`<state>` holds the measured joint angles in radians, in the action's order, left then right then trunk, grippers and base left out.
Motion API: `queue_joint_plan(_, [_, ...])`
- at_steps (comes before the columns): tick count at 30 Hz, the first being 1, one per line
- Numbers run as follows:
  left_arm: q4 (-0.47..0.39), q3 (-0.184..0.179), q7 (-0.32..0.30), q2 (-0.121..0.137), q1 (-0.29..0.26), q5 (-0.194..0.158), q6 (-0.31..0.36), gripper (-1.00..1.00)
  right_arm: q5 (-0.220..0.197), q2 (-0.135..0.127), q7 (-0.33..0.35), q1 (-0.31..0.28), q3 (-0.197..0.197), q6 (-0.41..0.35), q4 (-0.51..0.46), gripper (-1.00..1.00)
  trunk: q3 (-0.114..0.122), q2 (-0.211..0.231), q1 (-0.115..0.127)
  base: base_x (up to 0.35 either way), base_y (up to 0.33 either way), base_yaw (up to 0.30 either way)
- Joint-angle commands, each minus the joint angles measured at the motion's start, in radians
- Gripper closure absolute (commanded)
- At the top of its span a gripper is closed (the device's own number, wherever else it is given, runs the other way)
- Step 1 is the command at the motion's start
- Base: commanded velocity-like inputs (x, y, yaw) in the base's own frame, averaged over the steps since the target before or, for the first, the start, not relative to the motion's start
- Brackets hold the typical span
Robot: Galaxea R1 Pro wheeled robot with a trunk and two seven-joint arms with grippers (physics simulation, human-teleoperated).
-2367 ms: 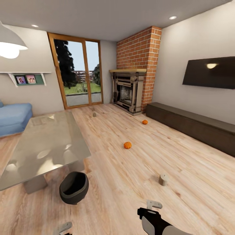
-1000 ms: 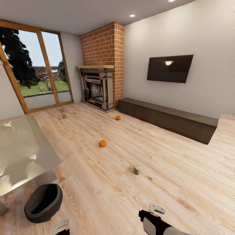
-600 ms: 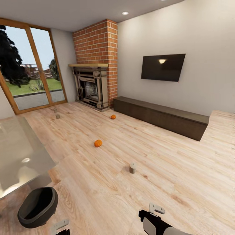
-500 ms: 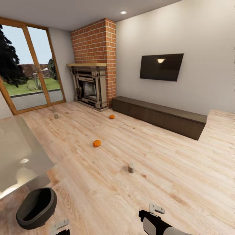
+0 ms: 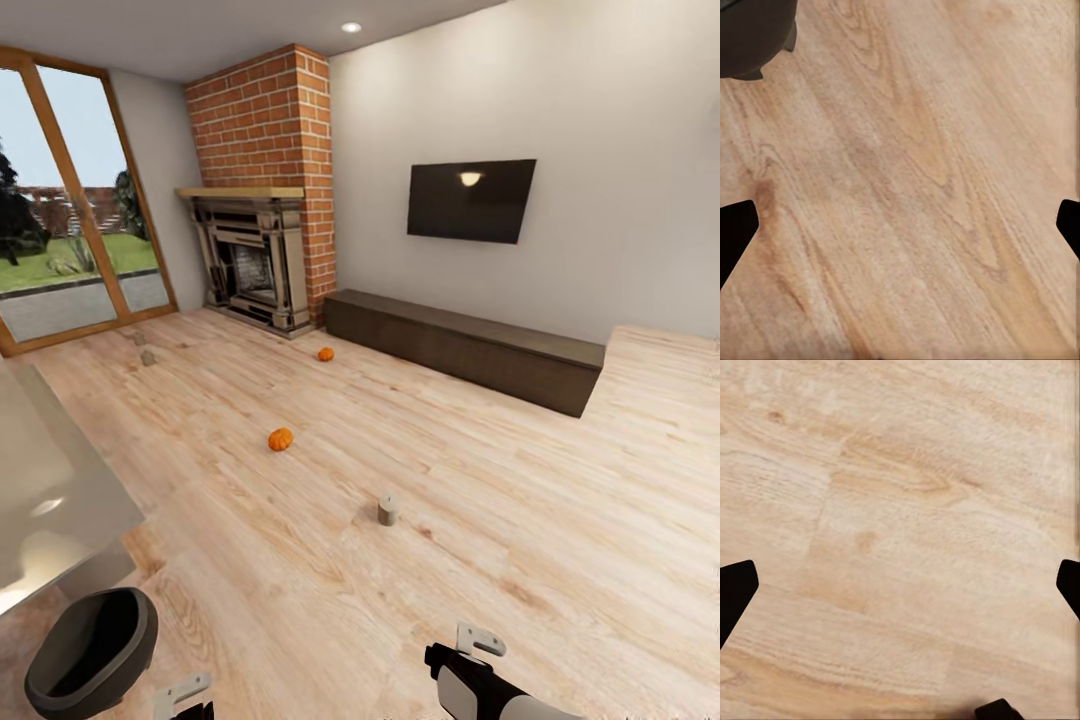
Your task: Place each of the two pumpkins and all three candles from the living room inside a cabinet in the living room (use any cabinet), then make sure every cabinet is closed, and position the cauldron so it is next to a table in the living room.
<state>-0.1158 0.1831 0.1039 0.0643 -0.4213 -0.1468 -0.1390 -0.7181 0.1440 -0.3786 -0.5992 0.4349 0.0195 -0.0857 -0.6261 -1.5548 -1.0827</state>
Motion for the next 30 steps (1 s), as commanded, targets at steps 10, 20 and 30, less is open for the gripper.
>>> queue_joint_plan(10, [0.001, -0.002, 0.000, -0.001, -0.001, -0.010, -0.004, -1.00, -0.011, 0.000, -0.005, -0.001, 0.008, 0.002, 0.000, -1.00, 0.016, 0.070, 0.039, 0.000, 0.000, -0.143])
queue_joint_plan(20, [0.001, -0.007, 0.000, -0.001, -0.001, -0.011, -0.006, -1.00, -0.010, 0.000, -0.005, -0.001, 0.008, 0.002, 0.000, -1.00, 0.032, 0.140, 0.077, 0.000, 0.000, -0.143])
queue_joint_plan(30, [0.001, -0.007, 0.000, -0.001, -0.001, -0.011, -0.006, -1.00, -0.010, 0.000, -0.005, -0.001, 0.008, 0.002, 0.000, -1.00, 0.048, 0.210, 0.115, 0.000, 0.000, -0.143])
